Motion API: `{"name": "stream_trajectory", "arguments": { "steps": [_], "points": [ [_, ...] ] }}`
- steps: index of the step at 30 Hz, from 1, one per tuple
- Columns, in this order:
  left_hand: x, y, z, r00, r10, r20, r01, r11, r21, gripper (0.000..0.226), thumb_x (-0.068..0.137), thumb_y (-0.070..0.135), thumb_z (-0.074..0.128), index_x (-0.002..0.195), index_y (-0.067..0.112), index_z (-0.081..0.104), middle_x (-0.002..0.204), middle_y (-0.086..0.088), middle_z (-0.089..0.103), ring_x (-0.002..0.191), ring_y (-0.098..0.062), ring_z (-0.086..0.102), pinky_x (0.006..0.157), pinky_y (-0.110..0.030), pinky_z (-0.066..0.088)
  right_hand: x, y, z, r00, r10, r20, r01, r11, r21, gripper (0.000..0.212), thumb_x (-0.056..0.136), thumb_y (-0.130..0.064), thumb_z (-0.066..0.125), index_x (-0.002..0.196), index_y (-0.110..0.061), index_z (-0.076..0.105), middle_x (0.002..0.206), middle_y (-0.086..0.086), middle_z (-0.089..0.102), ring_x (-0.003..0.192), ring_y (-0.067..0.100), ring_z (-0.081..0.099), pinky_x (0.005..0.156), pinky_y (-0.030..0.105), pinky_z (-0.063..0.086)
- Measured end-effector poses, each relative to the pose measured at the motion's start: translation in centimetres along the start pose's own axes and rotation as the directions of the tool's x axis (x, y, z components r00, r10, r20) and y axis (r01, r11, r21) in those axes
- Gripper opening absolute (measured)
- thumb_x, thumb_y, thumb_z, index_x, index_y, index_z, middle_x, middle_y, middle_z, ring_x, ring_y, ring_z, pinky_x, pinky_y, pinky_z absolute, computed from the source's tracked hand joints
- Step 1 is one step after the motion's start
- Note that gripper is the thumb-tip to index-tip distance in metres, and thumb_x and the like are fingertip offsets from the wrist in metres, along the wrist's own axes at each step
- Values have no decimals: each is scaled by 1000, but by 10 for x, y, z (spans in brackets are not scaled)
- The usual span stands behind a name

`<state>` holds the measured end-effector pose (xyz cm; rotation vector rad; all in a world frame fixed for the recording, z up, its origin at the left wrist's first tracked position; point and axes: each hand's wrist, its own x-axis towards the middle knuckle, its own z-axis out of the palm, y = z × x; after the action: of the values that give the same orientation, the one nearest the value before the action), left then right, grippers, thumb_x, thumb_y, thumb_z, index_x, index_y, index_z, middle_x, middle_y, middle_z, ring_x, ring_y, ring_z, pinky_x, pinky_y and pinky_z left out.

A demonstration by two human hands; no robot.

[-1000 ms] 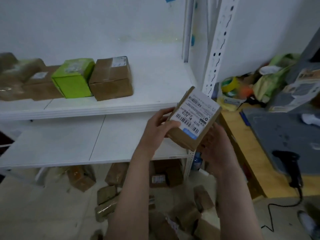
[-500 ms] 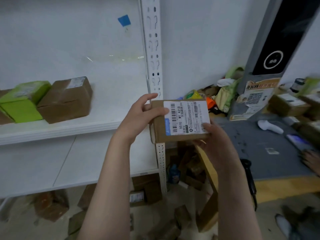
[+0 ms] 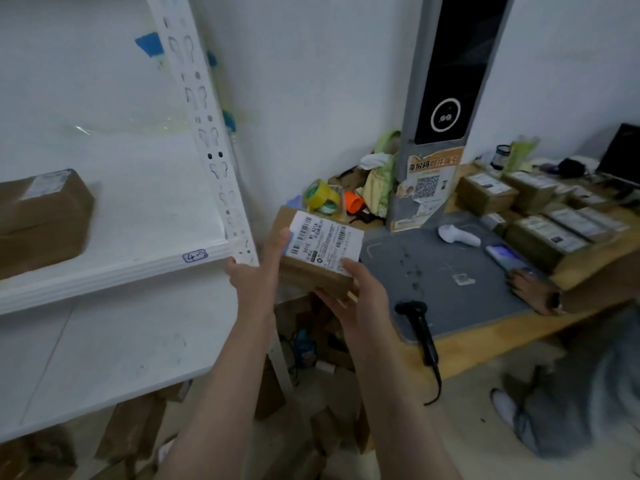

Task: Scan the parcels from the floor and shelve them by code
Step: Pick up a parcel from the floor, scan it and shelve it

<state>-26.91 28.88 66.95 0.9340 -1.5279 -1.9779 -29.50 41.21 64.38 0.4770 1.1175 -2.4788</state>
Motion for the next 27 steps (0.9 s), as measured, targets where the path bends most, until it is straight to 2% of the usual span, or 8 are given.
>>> {"name": "stream_trajectory", "arguments": {
  "steps": [4, 8, 9, 13, 15, 20, 23, 27],
  "points": [
    [-8, -17, 12, 974, -158, 164, 151, 987, 52, 154, 26, 74, 89, 153, 14, 25, 143, -7, 53, 124, -26, 59, 103, -54, 50, 9, 0, -8, 998, -60, -17, 61, 998, 35, 56, 82, -16, 77, 131, -5, 53, 115, 16, 69, 98, 28, 72, 73, 39, 62],
    [-8, -32, 24, 965, -160, 206, 160, 987, 14, 63, 72, 36, 88, 124, 10, 64, 111, -9, 75, 99, -24, 74, 85, -44, 61, 12, 2, -21, 999, -50, 18, 52, 988, -143, 58, 82, -21, 79, 130, -12, 48, 108, 10, 70, 82, 19, 75, 78, 40, 62],
    [-6, -36, 26, 969, -157, 190, 159, 987, 3, 57, 75, 32, 86, 122, 8, 65, 109, -10, 75, 97, -25, 74, 82, -42, 62, 15, 3, -26, 999, -38, 36, 45, 980, -194, 62, 79, -27, 81, 131, -12, 49, 108, 9, 71, 85, 20, 75, 83, 42, 61],
    [-1, -47, 28, 972, -180, 152, 185, 983, -19, 104, 43, 47, 93, 130, 5, 54, 114, -11, 72, 98, -25, 74, 77, -45, 63, 37, 1, -54, 999, -16, 45, 32, 928, -372, 92, 58, -59, 86, 132, -14, 54, 115, 6, 71, 101, 22, 71, 84, 37, 59],
    [1, -54, 26, 970, -206, 127, 205, 979, 16, 115, 37, 50, 92, 133, 7, 49, 118, -11, 70, 100, -25, 72, 72, -41, 64, 57, -2, -76, 994, -77, -83, 32, 893, -448, 83, 67, -60, 81, 132, -16, 54, 119, 4, 65, 104, 20, 65, 83, 35, 57],
    [12, -72, 17, 961, -250, 121, 247, 968, 43, 85, 68, 35, 90, 134, 2, 47, 114, -12, 72, 92, -19, 75, 63, -33, 62, 109, -1, -152, 857, -285, -431, -52, 782, -621, 54, 83, -37, 75, 126, -10, 54, 116, 5, 60, 103, 23, 59, 88, 38, 52],
    [15, -77, 16, 958, -263, 117, 255, 964, 78, 79, 74, 32, 87, 134, 2, 47, 114, -13, 72, 87, -17, 76, 60, -31, 60, 138, 12, -195, 803, -347, -484, -204, 604, -770, 62, 77, -39, 72, 126, -6, 55, 119, 15, 61, 106, 32, 60, 89, 47, 55],
    [18, -82, 16, 951, -275, 137, 257, 956, 140, 63, 80, 30, 83, 130, 3, 56, 109, -9, 75, 87, -15, 75, 59, -28, 59, 158, 25, -218, 822, -357, -443, -286, 413, -865, 55, 79, -35, 72, 122, -4, 56, 117, 17, 62, 110, 37, 57, 89, 51, 54]
  ]
}}
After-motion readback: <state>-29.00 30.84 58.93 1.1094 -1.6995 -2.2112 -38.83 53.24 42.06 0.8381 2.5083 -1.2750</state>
